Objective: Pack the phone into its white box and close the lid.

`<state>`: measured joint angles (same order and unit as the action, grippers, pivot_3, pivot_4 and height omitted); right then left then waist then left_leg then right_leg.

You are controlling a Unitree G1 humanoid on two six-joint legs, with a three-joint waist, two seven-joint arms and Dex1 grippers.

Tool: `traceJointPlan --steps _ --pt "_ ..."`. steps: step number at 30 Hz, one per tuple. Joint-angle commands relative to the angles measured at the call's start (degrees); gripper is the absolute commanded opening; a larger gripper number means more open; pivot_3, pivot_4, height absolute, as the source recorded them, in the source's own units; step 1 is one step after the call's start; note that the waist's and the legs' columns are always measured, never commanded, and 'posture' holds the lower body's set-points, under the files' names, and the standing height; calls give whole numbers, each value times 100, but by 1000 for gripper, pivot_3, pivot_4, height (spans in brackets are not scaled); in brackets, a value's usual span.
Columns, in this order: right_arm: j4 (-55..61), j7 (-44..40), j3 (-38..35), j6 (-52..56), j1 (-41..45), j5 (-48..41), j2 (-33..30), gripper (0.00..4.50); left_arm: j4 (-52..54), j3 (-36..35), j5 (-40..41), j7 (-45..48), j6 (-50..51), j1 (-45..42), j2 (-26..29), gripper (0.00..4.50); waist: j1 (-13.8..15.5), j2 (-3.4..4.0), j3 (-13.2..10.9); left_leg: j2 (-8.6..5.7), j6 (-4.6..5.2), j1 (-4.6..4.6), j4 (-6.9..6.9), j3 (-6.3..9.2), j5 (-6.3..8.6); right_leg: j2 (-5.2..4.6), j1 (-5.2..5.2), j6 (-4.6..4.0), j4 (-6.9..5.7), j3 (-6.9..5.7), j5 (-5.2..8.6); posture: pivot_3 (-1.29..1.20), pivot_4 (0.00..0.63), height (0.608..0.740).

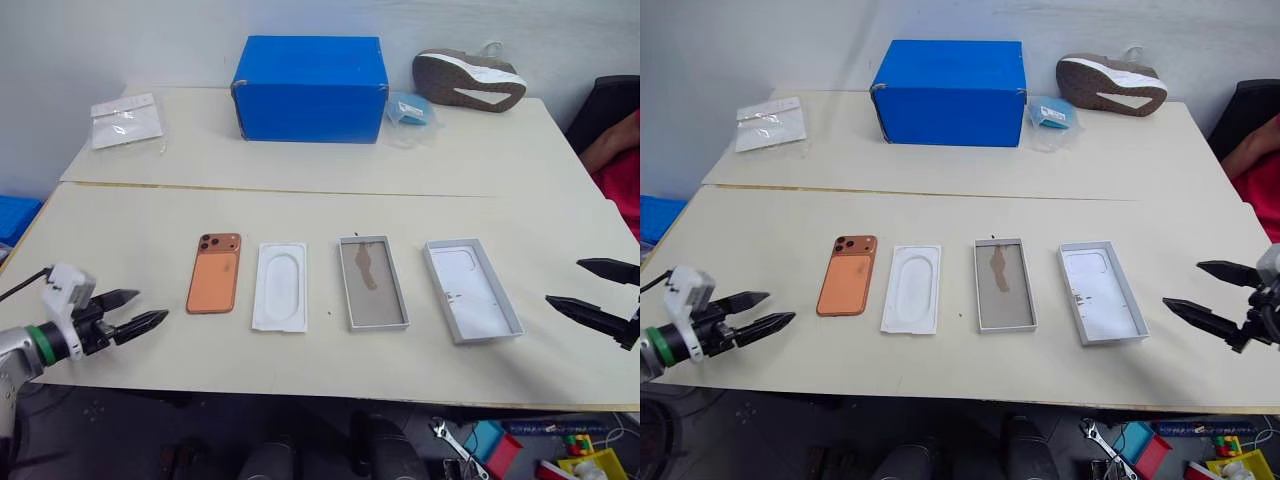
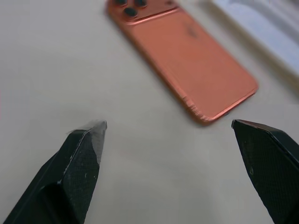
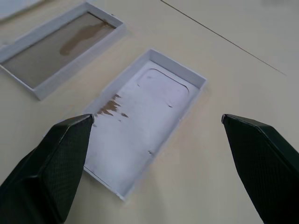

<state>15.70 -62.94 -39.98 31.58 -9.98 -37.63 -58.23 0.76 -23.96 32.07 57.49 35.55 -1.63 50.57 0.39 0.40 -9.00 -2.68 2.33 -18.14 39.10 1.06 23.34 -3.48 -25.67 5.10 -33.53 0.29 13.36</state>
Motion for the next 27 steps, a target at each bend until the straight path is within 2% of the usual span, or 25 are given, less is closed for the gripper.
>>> traceJointPlan --steps 1,5,8,10,15,20,24,27 --pt "835 236 -235 431 43 -524 64 4484 627 195 465 185 498 -157 81 4500 -2 0 0 0 -1 -1 0 2 0 0 0 0 2 -2 0 0 150 740" --pt "1363 626 -67 676 172 -812 210 4484 1311 612 677 217 707 -234 -29 4500 -17 -3 -1 0 -3 -4 0 1 2 1 -1 1 5 -8 0 0 150 740" --pt "1368 664 -145 680 92 -748 261 4484 1244 689 727 90 762 -438 -123 4500 -10 -3 -2 -1 -4 -4 1 1 2 1 -1 1 6 -9 -1 0 150 740" --pt "1365 613 -248 662 -16 -722 273 4484 1057 724 835 -83 1066 -673 -190 4500 12 -6 -3 -1 -6 -3 2 2 0 3 -1 1 5 -13 0 0 150 740" --pt "1945 414 -294 704 -226 -962 175 4484 1188 1149 1412 -245 2615 -1125 -49 4500 77 -6 -3 -2 -6 -4 5 3 -2 4 -1 2 1 -14 -1 0 150 740" --pt "2669 591 388 654 199 -1229 98 4484 937 1475 1666 -959 4208 -1895 -219 4500 79 -16 -5 -2 -9 -3 12 6 -3 6 -1 5 -4 -14 -2 0 150 740" --pt "2903 630 925 565 407 -1144 121 4484 568 1666 1541 -1391 4851 -2460 -501 4500 92 -21 -7 -5 -15 -3 12 8 -6 7 -1 5 -5 -17 -2 0 150 740" --pt "2888 574 1355 365 458 -861 147 4484 365 2047 1288 -1523 4885 -2659 -508 4500 95 -27 -6 -6 -18 -5 14 10 -8 7 -3 5 -3 -23 -2 0 150 740"
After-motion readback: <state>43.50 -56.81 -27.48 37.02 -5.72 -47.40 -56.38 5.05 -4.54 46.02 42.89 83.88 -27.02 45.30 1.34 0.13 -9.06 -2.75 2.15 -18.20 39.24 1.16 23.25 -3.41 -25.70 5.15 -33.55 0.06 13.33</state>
